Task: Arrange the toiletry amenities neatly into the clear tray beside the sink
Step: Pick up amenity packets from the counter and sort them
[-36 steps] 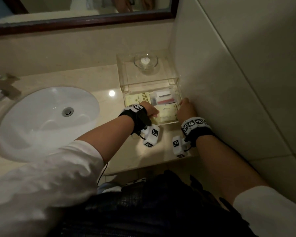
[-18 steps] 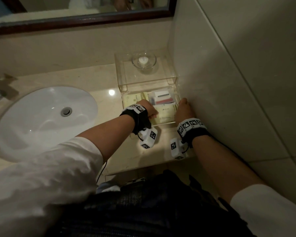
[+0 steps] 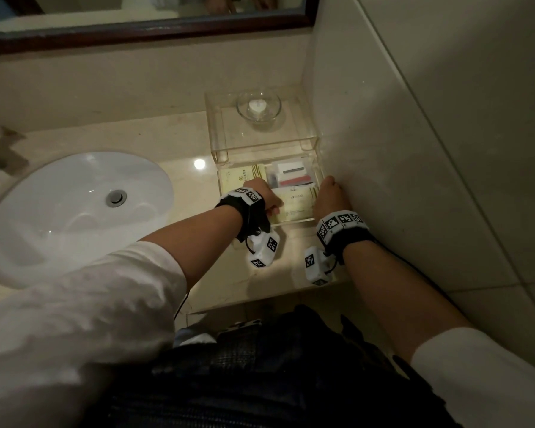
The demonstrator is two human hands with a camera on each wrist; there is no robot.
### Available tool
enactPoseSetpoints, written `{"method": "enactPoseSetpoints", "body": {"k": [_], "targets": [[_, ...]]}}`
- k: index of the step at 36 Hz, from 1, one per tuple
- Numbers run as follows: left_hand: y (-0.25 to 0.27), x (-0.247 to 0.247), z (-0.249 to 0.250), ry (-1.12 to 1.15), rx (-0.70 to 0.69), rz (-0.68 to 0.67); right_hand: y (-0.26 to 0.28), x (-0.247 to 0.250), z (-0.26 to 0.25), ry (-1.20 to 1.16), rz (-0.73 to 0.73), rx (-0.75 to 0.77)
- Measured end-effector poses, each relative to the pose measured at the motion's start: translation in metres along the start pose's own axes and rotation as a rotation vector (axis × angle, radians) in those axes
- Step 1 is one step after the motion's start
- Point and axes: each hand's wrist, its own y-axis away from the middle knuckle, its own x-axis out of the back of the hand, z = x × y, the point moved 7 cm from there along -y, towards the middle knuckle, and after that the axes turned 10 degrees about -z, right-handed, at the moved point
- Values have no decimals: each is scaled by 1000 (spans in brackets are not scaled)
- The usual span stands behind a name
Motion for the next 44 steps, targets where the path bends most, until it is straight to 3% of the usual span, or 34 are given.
{"method": "enactPoseSetpoints", "body": {"k": [28,37,44], "targets": [[18,10,-1,138,-58,-5,4,6,-4,-81,-28,2],[33,27,-5,283,-163,-4,9,7,-44,-236,-22,67],[51,62,-31,416,-227,101,11,2,-100,-272,-18,188]]}}
